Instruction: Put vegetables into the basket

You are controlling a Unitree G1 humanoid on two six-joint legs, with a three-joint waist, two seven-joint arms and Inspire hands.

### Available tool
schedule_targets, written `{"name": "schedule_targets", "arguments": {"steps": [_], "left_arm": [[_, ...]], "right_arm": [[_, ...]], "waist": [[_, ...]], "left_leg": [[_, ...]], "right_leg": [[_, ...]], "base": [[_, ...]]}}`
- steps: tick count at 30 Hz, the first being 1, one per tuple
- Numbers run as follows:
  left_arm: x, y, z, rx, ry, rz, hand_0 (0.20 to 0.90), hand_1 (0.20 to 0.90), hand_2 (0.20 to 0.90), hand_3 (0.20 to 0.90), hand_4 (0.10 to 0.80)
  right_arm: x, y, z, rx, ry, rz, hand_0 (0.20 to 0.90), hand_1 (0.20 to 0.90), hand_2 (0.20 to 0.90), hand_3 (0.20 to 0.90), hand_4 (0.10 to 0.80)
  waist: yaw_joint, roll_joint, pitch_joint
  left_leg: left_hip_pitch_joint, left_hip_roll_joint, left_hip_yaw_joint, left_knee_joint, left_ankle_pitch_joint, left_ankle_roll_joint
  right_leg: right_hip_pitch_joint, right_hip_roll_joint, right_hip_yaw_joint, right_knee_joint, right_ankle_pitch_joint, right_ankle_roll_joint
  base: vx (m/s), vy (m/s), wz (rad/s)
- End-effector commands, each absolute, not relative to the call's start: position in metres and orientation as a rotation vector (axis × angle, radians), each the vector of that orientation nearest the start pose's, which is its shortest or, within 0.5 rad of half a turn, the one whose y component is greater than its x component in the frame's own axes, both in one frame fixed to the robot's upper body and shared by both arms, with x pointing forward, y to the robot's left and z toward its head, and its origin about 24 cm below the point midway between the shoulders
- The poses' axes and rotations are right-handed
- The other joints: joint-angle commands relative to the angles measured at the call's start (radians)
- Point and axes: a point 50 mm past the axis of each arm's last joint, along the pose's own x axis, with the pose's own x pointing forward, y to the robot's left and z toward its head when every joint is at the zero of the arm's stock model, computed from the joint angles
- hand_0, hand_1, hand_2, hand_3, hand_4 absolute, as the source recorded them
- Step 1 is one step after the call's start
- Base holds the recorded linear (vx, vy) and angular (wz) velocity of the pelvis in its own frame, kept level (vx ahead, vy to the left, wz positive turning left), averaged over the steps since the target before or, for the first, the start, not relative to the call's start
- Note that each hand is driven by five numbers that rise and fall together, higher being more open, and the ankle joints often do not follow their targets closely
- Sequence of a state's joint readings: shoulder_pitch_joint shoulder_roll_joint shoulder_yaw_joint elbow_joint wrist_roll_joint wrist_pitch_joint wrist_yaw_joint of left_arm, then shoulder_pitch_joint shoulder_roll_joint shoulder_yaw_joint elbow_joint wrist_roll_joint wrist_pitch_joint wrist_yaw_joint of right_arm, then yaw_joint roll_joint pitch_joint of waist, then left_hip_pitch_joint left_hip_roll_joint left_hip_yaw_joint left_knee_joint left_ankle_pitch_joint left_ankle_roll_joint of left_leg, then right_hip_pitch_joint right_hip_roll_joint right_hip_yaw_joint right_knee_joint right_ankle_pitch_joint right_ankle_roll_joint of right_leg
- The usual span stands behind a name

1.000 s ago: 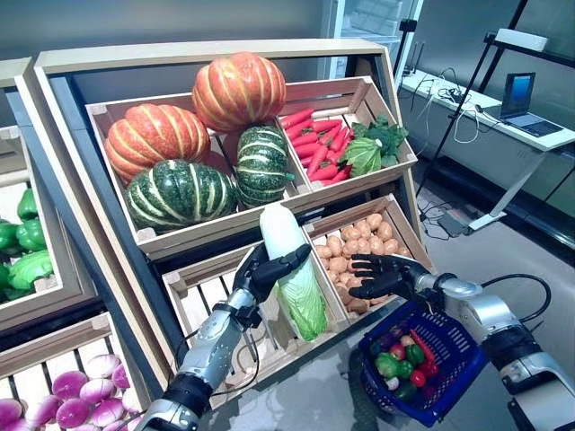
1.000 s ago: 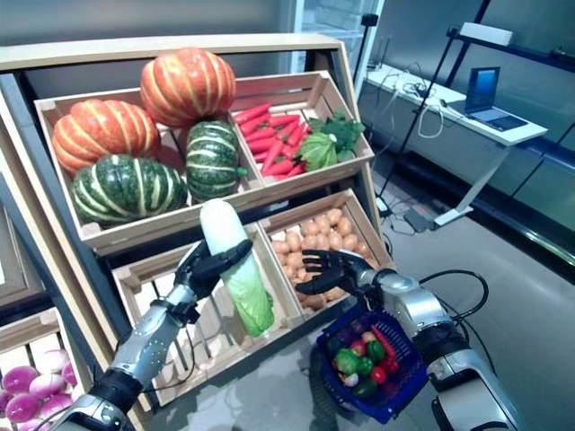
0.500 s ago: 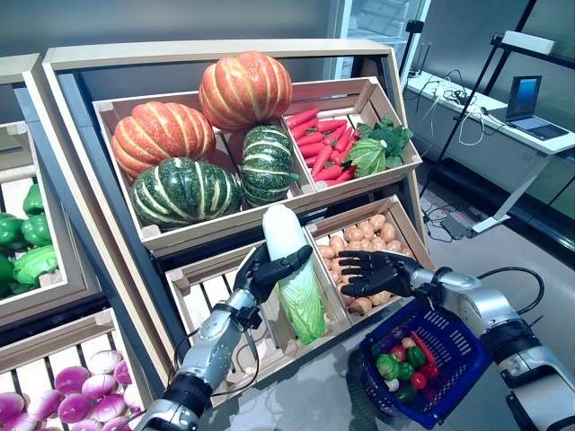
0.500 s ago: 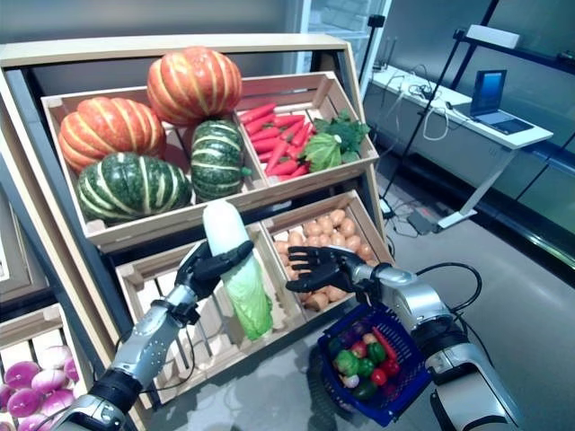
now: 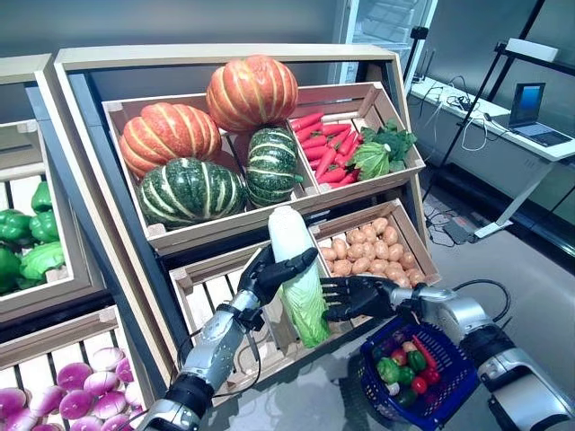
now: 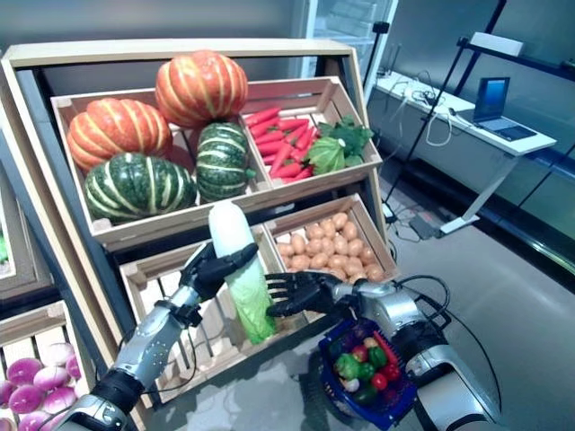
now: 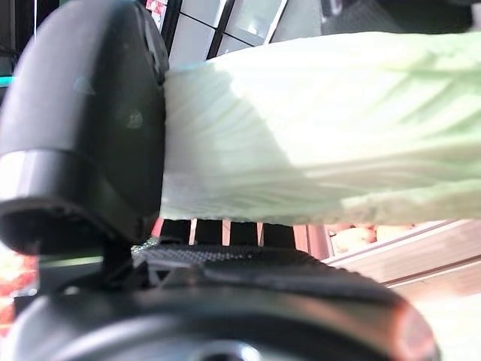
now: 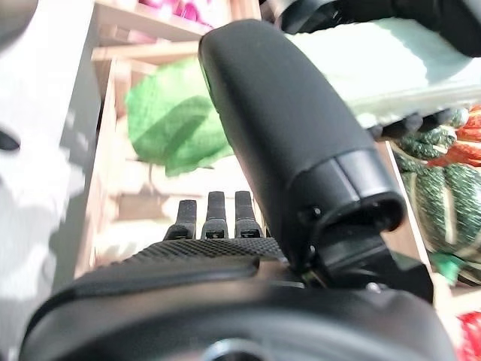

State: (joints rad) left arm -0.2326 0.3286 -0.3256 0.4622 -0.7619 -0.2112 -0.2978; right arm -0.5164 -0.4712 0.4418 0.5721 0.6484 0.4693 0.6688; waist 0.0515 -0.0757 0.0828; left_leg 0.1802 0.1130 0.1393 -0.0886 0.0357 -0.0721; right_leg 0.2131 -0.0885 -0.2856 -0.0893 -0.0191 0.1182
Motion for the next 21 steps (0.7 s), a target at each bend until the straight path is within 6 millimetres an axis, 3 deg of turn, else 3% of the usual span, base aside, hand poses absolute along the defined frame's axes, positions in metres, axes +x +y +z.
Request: {"name": "schedule_targets", "arguments": {"steps": [1,10,17,21], "left_arm": [[0.307,0.121,0.07,-0.385,-0.174,-0.588,0.3,0.3,0.3,0.3,0.4],[0.303,0.111,0.067,-0.463,-0.157,-0.639,0.3,0.3,0.3,0.3,0.4],[0.297,0.091,0.067,-0.584,-0.139,-0.691,0.3,0.3,0.3,0.3,0.4],[0.295,0.082,0.071,-0.598,-0.142,-0.726,0.3,0.3,0.3,0.3,0.4]], "right_arm": [[0.332,-0.129,0.06,0.318,0.513,0.984,0.9,0.9,0.9,0.9,0.8],[0.33,-0.115,0.048,0.409,0.544,0.975,0.9,0.9,0.9,0.9,0.8],[0.326,-0.093,0.036,0.558,0.595,0.973,0.9,0.9,0.9,0.9,0.8],[0.322,-0.089,0.028,0.544,0.629,0.972,0.9,0.9,0.9,0.9,0.8]], "waist": [[0.027,0.003,-0.073],[0.038,0.006,-0.08],[0.045,0.011,-0.082],[0.047,0.013,-0.084]], "left_leg": [[0.017,-0.066,-0.018,0.001,-0.137,0.069],[0.017,-0.067,-0.025,0.001,-0.138,0.069],[0.018,-0.068,-0.032,0.001,-0.14,0.071],[0.017,-0.07,-0.035,0.001,-0.14,0.073]], "right_leg": [[-0.003,0.012,-0.009,0.002,-0.042,-0.068],[-0.002,0.013,-0.014,0.002,-0.044,-0.069],[0.0,0.014,-0.014,0.002,-0.046,-0.072],[-0.001,0.014,-0.014,0.002,-0.046,-0.074]], "base": [[0.0,0.0,0.0],[0.004,-0.007,0.03],[0.0,-0.002,0.01],[0.0,0.0,0.0]]}}
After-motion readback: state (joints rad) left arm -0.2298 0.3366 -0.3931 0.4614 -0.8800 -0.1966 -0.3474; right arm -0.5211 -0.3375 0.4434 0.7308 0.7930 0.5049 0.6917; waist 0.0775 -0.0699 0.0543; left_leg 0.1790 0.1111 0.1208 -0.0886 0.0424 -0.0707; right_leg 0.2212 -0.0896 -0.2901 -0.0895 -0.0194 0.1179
